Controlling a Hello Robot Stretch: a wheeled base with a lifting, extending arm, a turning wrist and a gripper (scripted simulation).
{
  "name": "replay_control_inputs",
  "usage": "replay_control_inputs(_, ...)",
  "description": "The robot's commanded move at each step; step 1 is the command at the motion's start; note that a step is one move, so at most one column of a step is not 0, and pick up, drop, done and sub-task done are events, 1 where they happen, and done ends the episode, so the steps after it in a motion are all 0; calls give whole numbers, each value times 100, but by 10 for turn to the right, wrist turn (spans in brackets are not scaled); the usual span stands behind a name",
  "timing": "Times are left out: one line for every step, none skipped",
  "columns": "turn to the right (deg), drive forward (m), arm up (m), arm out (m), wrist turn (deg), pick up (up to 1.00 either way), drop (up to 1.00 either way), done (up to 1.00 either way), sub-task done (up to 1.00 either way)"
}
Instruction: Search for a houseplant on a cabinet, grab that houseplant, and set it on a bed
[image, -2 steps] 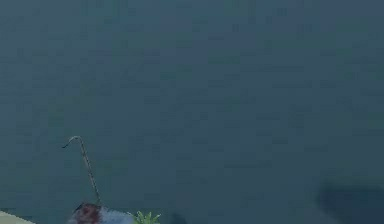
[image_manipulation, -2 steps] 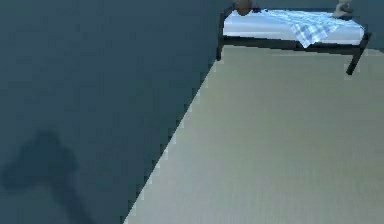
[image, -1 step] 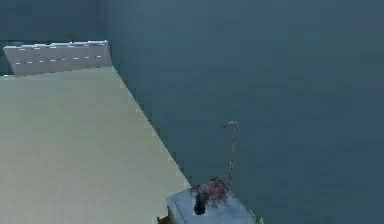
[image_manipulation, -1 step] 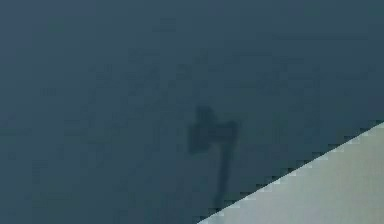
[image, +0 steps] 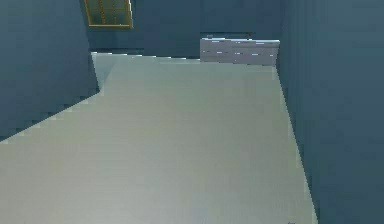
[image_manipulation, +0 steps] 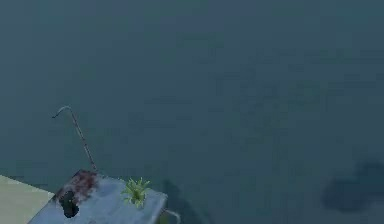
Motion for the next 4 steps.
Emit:
replay_control_inputs(-150,0,0,0,0,0,0,0,0)
replay_control_inputs(0,0,50,0,0,0,0,0,0)
replay_control_inputs(0,0,18,0,0,0,0,0,0)
replay_control_inputs(0,0,0,20,0,0,0,0,0)
